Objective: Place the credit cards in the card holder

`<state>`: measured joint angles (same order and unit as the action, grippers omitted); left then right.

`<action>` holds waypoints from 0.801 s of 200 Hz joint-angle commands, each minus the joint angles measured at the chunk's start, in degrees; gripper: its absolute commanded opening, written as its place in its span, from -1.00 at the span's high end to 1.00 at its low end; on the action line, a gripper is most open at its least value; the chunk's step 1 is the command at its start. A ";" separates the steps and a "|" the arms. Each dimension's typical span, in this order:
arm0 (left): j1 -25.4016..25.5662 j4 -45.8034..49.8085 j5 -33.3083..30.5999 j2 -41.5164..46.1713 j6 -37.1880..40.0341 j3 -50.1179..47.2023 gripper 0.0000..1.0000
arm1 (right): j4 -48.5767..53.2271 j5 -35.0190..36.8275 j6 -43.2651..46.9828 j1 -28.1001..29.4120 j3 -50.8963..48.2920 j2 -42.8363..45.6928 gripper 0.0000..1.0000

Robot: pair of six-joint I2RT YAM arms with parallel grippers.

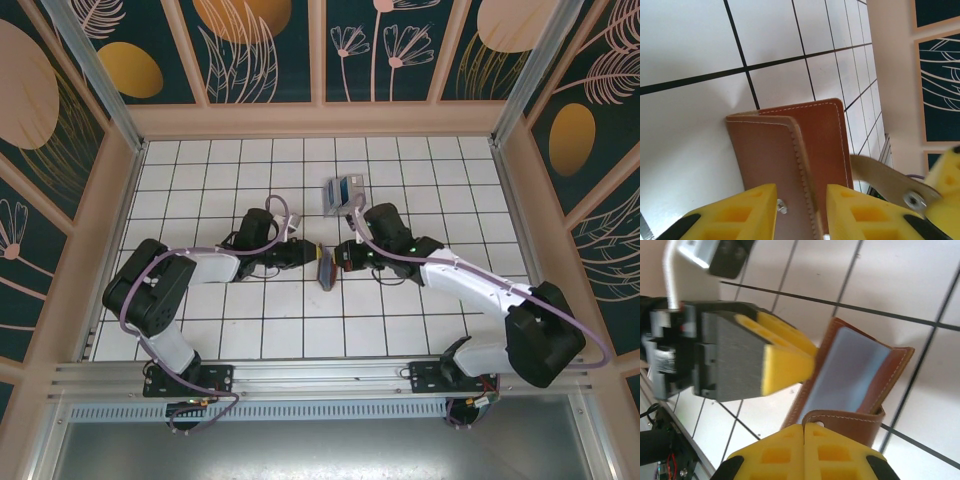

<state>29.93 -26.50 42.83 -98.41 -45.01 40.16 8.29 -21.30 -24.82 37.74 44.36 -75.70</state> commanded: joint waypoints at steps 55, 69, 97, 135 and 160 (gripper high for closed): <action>-0.26 -0.33 1.25 -1.70 -1.09 2.16 0.31 | -3.79 -5.08 -2.51 -5.92 -6.87 5.10 1.00; -0.23 0.73 0.73 -1.91 -0.29 2.82 0.30 | -3.92 -5.66 -2.69 -5.92 -6.35 5.02 1.00; -0.23 4.37 -0.37 -2.69 1.57 4.23 0.34 | -3.12 -5.35 -2.29 -5.92 -5.43 4.71 1.00; -0.23 6.62 -1.27 -0.65 3.39 4.97 0.27 | -2.88 -6.11 -2.24 -5.36 -4.48 3.70 1.00; -0.47 8.42 -1.41 2.07 3.83 5.76 0.15 | -2.48 -5.60 -2.43 -4.01 -2.13 3.51 1.00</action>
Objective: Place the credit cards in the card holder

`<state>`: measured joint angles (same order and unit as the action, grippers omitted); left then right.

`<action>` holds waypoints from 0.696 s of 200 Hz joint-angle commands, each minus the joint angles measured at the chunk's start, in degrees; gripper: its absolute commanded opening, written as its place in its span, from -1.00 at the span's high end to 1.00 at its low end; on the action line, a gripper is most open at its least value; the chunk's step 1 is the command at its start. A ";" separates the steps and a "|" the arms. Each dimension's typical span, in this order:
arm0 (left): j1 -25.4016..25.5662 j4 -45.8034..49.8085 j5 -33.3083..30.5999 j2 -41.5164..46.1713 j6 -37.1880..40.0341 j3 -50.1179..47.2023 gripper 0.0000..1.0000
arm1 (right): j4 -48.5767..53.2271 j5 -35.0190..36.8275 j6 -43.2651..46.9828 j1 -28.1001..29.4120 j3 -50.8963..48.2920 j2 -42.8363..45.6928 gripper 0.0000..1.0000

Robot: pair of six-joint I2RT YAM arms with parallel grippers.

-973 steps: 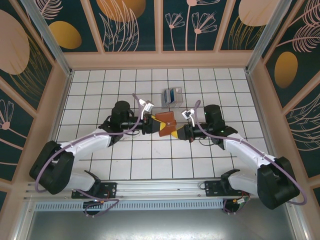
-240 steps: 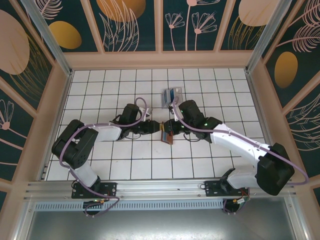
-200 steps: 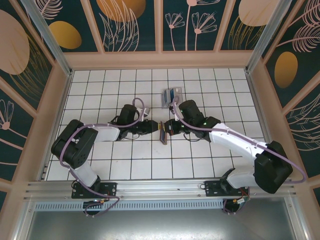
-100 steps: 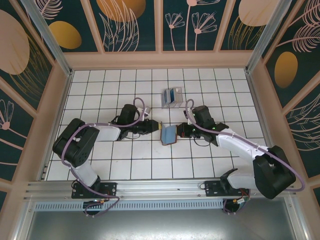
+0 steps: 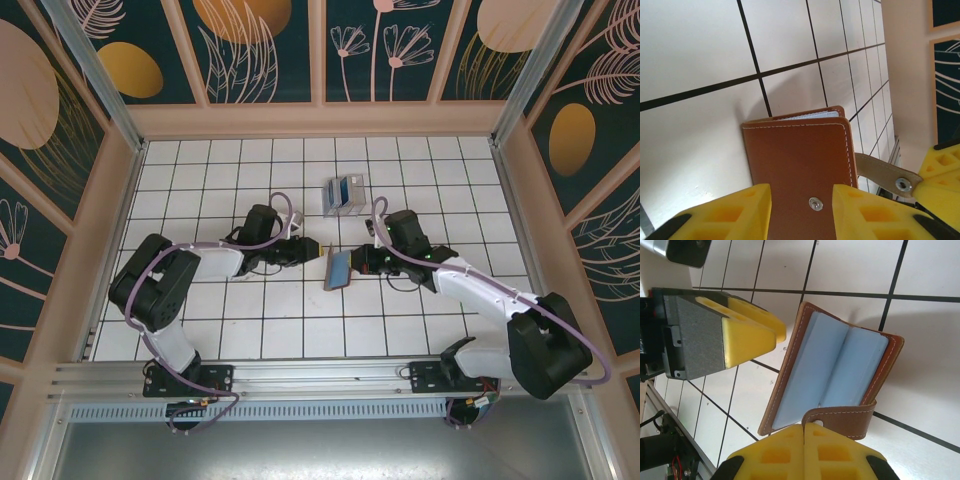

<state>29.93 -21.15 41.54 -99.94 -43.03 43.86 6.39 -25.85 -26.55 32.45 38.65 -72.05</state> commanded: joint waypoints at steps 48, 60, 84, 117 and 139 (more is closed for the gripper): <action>-0.60 6.17 -0.92 2.75 2.51 4.55 0.09 | 0.70 -2.28 0.58 2.35 7.24 -4.76 1.00; -0.58 8.75 -2.44 2.12 3.81 5.15 0.14 | 0.97 -2.03 0.96 2.42 7.23 -5.50 1.00; -0.58 11.59 -5.71 0.88 5.86 5.00 0.24 | 0.79 -1.32 0.67 2.42 6.45 -5.70 1.00; -0.58 15.57 -9.38 1.22 8.46 5.53 0.56 | 1.02 -0.44 0.70 2.30 5.52 -5.53 1.00; -0.58 15.50 -9.78 1.42 8.52 5.42 0.58 | 0.75 -0.05 0.78 2.30 5.27 -5.71 1.00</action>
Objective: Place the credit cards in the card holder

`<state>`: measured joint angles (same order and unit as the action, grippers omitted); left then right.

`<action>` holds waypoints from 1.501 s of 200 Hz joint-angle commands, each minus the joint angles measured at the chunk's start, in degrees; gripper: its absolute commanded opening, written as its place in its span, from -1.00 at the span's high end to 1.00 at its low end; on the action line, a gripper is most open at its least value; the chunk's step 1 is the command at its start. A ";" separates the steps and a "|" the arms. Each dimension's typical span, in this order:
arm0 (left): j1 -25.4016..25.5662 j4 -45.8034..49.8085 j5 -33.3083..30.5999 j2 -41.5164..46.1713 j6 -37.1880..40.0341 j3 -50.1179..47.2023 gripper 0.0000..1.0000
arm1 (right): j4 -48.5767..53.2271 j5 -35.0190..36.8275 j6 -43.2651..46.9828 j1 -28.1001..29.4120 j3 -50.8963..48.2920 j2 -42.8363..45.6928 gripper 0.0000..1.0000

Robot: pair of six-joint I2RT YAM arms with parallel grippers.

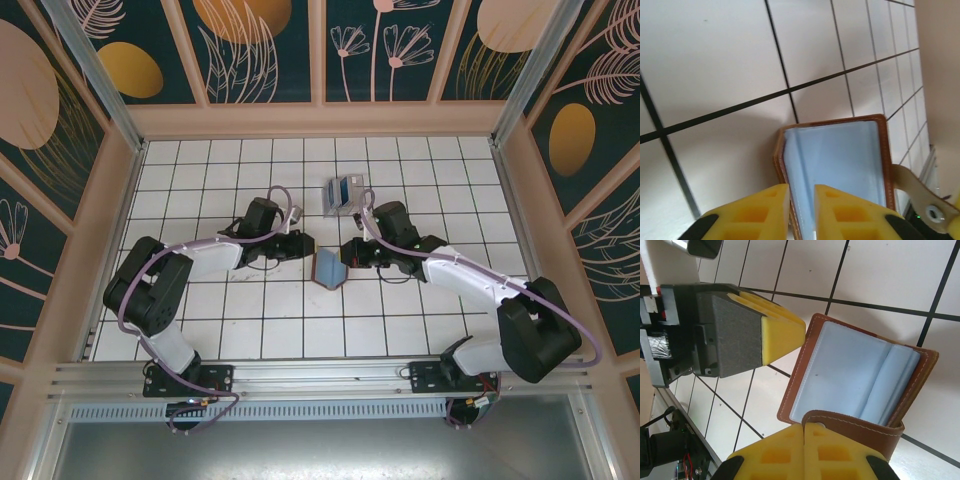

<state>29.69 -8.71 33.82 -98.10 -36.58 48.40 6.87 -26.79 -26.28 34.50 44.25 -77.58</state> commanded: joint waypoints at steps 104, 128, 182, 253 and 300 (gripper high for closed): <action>-0.34 2.92 -0.90 0.67 2.20 -0.82 0.49 | -1.37 4.46 0.44 -0.37 -3.52 -0.34 1.00; -0.34 -4.30 7.66 -2.01 -2.20 -2.31 0.51 | -2.46 3.88 -0.07 -0.44 -3.99 -0.87 1.00; -0.34 -6.49 8.58 -2.15 -3.29 -3.57 0.75 | -5.69 3.41 -1.14 -0.41 -5.57 -1.34 1.00; -0.34 -0.78 5.49 5.04 -1.61 -3.98 0.69 | -9.02 6.76 -1.69 -0.54 -9.28 -1.36 1.00; -0.34 -0.12 4.82 5.16 -1.36 -4.91 0.76 | -12.23 6.13 -2.27 -0.41 -10.15 -3.38 1.00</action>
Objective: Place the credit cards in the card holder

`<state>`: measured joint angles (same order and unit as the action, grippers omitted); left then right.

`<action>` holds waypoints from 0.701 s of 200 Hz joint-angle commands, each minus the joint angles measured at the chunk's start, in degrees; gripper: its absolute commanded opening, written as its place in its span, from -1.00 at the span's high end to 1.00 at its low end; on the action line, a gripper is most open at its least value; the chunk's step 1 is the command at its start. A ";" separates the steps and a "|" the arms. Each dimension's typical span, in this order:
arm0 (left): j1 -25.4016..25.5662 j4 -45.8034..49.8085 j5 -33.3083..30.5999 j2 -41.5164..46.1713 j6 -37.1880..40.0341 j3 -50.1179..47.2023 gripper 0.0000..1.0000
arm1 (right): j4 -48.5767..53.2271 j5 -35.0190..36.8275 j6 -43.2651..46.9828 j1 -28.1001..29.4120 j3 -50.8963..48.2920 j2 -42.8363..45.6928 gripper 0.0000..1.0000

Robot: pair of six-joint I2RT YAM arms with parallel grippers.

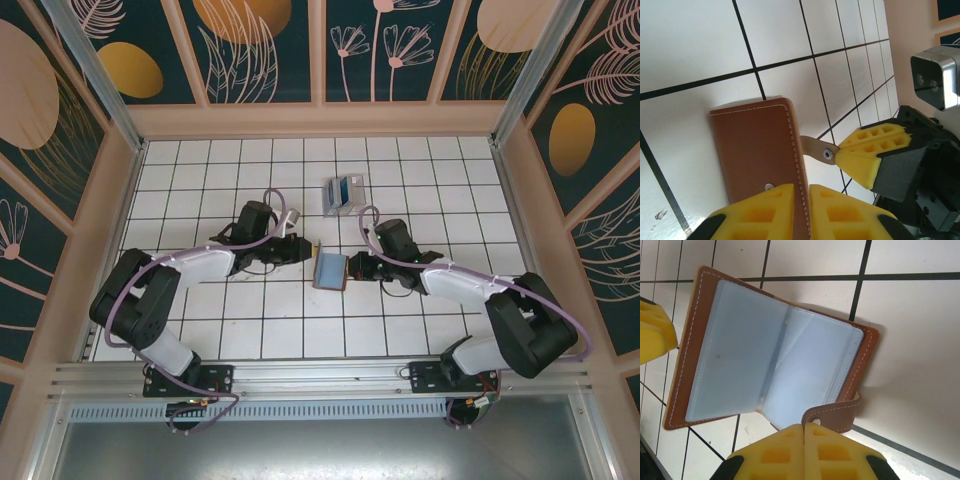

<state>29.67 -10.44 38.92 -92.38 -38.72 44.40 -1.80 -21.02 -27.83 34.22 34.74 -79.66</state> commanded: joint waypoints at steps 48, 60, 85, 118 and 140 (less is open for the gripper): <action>-0.32 1.66 -1.02 -3.07 0.69 -0.30 0.55 | -4.17 -0.33 -0.86 -0.08 -0.46 -2.30 1.00; -0.36 1.91 -1.57 -2.33 0.94 -0.49 0.47 | -4.13 -0.78 -0.76 0.20 -0.10 -2.39 1.00; -0.32 2.52 -1.95 -1.40 1.71 -0.12 0.36 | -3.40 -0.52 0.21 1.36 1.56 -3.49 0.75; -0.40 -0.74 -0.18 -0.18 -0.51 -1.40 0.27 | -3.05 -1.84 0.61 2.79 4.74 -6.02 0.42; -0.81 -1.03 0.87 -0.61 -0.80 -1.64 0.27 | -1.56 -1.66 1.02 3.70 7.15 -7.38 0.37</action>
<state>29.61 -9.80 37.76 -94.21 -38.68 43.53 -4.10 -21.52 -27.40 36.86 38.50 -85.97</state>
